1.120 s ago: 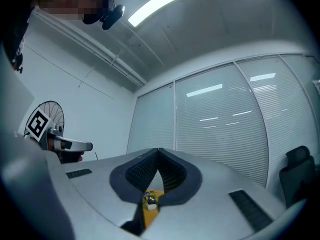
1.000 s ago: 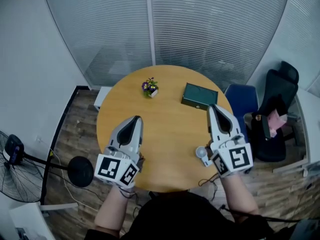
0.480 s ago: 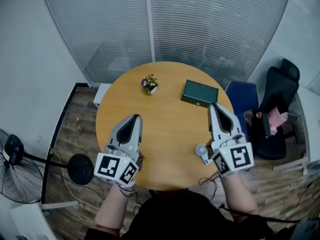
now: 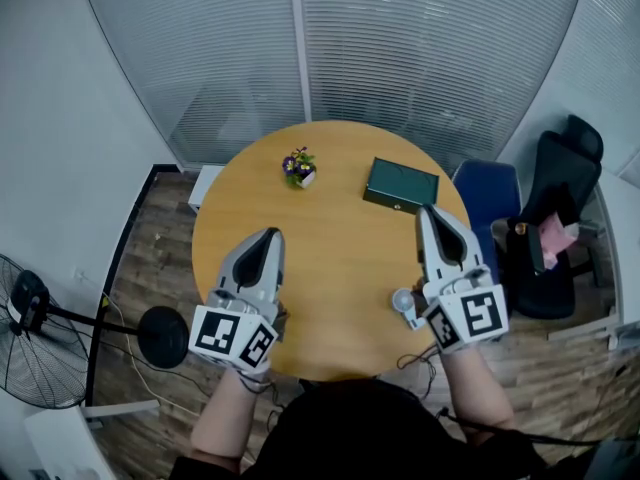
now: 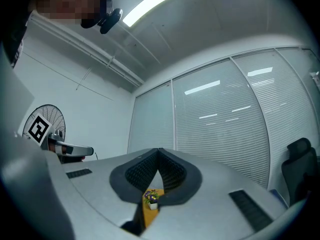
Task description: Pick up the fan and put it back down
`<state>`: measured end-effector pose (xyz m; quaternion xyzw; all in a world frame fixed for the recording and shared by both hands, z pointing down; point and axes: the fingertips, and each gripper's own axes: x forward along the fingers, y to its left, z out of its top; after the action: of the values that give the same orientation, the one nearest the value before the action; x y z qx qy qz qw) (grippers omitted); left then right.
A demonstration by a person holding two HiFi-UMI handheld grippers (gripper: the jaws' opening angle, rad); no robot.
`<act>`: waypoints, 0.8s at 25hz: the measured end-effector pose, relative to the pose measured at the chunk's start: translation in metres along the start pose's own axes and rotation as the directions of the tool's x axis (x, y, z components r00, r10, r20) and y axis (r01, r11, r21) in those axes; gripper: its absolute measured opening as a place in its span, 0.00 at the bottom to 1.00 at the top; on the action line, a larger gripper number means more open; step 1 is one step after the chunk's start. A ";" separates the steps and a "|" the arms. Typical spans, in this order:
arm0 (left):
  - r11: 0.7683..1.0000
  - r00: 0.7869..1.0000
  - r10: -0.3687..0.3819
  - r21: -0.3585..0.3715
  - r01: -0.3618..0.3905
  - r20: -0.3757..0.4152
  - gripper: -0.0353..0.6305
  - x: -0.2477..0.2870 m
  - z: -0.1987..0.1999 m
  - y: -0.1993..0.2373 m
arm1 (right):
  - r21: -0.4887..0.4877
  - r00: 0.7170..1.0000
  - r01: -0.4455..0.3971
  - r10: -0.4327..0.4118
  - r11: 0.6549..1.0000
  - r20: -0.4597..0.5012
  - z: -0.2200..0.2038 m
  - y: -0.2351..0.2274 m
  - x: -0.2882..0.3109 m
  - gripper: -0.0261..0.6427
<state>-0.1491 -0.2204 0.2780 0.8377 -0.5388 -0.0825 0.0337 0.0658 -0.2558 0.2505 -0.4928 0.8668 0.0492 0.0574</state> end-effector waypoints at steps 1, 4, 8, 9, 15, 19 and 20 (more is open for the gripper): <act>1.000 1.000 0.001 0.000 -0.001 -0.001 0.07 0.000 0.000 -0.001 | -0.001 1.000 -0.004 0.004 1.000 0.001 0.000 0.000 0.000 0.05; 1.000 1.000 0.003 0.001 -0.003 -0.005 0.07 0.002 -0.002 -0.001 | -0.002 1.000 -0.011 0.011 1.000 0.003 -0.001 0.000 -0.001 0.05; 1.000 1.000 0.005 0.001 -0.005 -0.013 0.07 0.006 -0.005 -0.001 | 0.008 1.000 -0.009 0.009 1.000 0.007 -0.002 -0.003 0.000 0.05; 1.000 1.000 0.005 0.002 -0.005 -0.015 0.07 0.006 -0.005 -0.002 | 0.010 1.000 -0.008 0.008 1.000 0.006 -0.002 -0.005 0.000 0.05; 1.000 1.000 0.006 0.008 -0.006 -0.025 0.07 0.013 -0.008 -0.007 | 0.020 1.000 -0.005 0.004 1.000 0.007 -0.004 -0.015 -0.002 0.05; 1.000 1.000 0.006 0.010 -0.006 -0.031 0.07 0.017 -0.010 -0.012 | 0.025 1.000 -0.006 0.006 1.000 0.001 -0.007 -0.020 -0.004 0.05; 1.000 0.999 0.007 0.010 -0.006 -0.032 0.07 0.017 -0.011 -0.013 | 0.028 1.000 -0.008 0.008 1.000 0.001 -0.008 -0.020 -0.005 0.05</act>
<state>-0.1285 -0.2302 0.2847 0.8373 -0.5413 -0.0662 0.0383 0.0853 -0.2633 0.2584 -0.4885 0.8694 0.0376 0.0642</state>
